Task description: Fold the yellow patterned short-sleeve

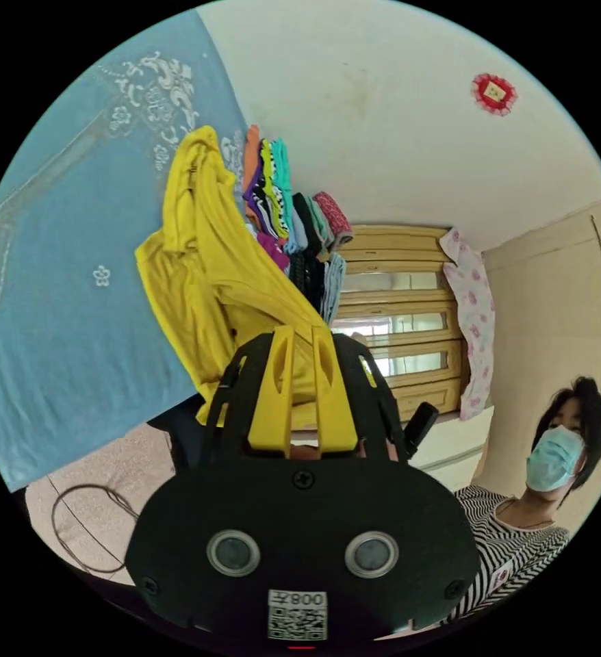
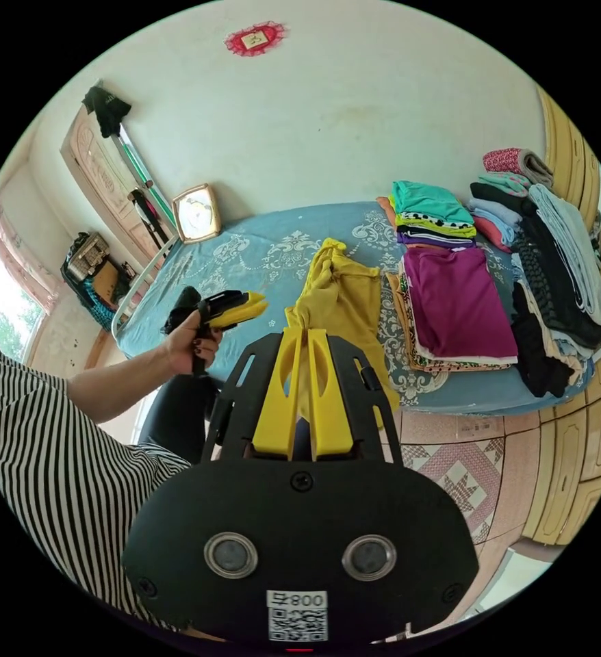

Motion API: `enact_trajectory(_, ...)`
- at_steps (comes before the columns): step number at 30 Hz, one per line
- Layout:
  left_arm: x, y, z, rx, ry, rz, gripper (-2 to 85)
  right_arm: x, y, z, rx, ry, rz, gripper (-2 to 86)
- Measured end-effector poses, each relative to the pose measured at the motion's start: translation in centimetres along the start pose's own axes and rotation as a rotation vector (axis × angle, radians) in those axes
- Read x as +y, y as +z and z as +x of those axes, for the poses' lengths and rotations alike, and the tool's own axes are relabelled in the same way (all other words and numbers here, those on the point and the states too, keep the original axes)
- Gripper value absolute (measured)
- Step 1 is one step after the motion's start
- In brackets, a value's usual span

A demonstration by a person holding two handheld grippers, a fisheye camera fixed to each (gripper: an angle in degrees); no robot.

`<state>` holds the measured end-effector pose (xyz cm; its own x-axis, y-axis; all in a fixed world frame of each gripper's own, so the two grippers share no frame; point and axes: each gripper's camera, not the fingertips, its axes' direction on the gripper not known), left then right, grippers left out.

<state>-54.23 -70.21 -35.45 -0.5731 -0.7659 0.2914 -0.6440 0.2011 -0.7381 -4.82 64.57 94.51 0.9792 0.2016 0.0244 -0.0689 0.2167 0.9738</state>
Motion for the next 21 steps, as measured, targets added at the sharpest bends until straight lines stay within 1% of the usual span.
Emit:
enact_trajectory(5,-3.3,-0.9,-2.4,-0.029,-0.092,-0.015,10.6,-0.2,-2.5,0.1,-0.014,-0.038,0.017,0.8)
enact_trajectory(10,-6.1,-1.3,-2.7,-0.066,-0.129,-0.058,11.3,-0.5,-4.3,0.5,-0.032,-0.056,0.033,0.8)
enact_trajectory(16,-7.7,-2.7,-2.2,-0.081,-0.154,-0.095,7.8,-0.4,-6.3,1.5,-0.061,-0.049,0.049,0.8)
enact_trajectory(18,-7.7,-4.0,-1.8,-0.061,-0.156,-0.102,4.4,-0.3,-6.9,1.7,-0.062,-0.051,0.049,0.7)
enact_trajectory(21,-7.1,-6.6,-0.5,0.002,-0.134,-0.087,1.9,0.1,-8.2,2.3,-0.076,-0.039,0.066,0.7)
